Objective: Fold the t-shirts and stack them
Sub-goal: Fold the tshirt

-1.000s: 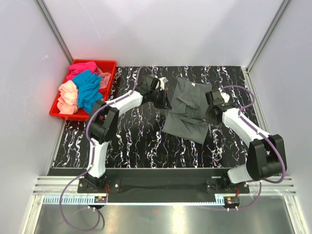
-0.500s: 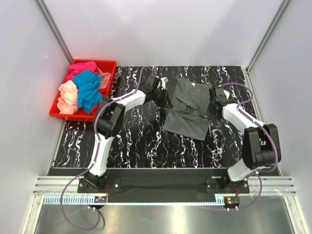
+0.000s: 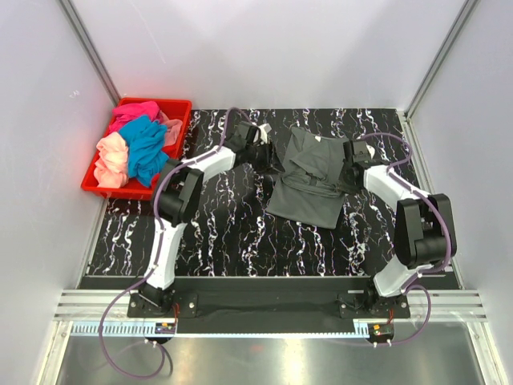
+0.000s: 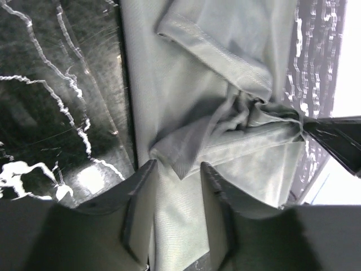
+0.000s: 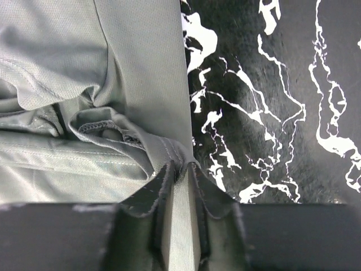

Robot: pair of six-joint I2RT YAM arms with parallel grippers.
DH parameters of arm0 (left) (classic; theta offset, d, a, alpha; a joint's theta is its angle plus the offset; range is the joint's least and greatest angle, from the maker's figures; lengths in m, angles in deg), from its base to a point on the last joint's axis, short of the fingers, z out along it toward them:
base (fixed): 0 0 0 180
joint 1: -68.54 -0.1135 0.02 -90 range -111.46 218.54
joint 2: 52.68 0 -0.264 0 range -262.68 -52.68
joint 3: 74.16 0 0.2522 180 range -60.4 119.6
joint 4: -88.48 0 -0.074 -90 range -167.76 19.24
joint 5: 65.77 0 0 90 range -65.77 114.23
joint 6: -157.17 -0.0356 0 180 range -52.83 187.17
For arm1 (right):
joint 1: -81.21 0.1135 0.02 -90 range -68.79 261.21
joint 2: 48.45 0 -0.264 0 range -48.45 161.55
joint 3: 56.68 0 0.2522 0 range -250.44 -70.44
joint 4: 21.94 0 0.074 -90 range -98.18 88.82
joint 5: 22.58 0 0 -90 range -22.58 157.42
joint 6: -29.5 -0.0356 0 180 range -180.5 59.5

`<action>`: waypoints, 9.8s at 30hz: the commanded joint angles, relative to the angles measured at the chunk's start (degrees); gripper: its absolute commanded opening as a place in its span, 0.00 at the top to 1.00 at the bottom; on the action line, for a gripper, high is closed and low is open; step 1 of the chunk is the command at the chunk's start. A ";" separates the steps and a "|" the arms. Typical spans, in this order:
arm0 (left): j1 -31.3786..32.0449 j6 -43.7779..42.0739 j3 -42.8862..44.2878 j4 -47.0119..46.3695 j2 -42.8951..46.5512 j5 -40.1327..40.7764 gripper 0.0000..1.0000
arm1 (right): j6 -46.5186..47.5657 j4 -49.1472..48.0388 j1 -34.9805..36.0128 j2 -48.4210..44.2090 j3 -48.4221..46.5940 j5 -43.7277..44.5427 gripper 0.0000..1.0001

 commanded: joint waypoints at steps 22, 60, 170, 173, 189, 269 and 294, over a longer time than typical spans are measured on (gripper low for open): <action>5.38 -4.98 -8.94 2.54 9.52 8.00 1.00 | -9.51 -0.48 -0.27 -6.94 7.33 -8.13 1.00; -1.12 -10.38 1.52 -6.26 1.69 3.43 0.60 | 1.74 -0.48 -4.92 -0.16 -6.91 -8.29 0.73; 1.43 -21.32 -26.53 -1.85 20.95 4.23 0.38 | 3.59 -15.34 -9.15 2.12 11.55 -47.07 0.59; 1.08 -21.94 -25.65 -1.59 20.07 3.34 0.40 | 3.41 -14.99 -9.15 1.93 11.56 -47.25 0.60; 0.73 -23.52 -23.62 -1.50 16.81 2.55 0.48 | 3.33 -13.76 -9.15 1.85 11.12 -46.19 0.67; 3.80 -23.17 -23.36 -0.27 17.08 7.22 0.65 | 3.24 -13.58 -9.15 4.75 9.89 -46.01 0.73; 3.98 -14.03 -29.77 0.09 29.56 17.32 1.00 | 0.70 -22.62 -9.06 -4.31 12.25 -54.62 1.00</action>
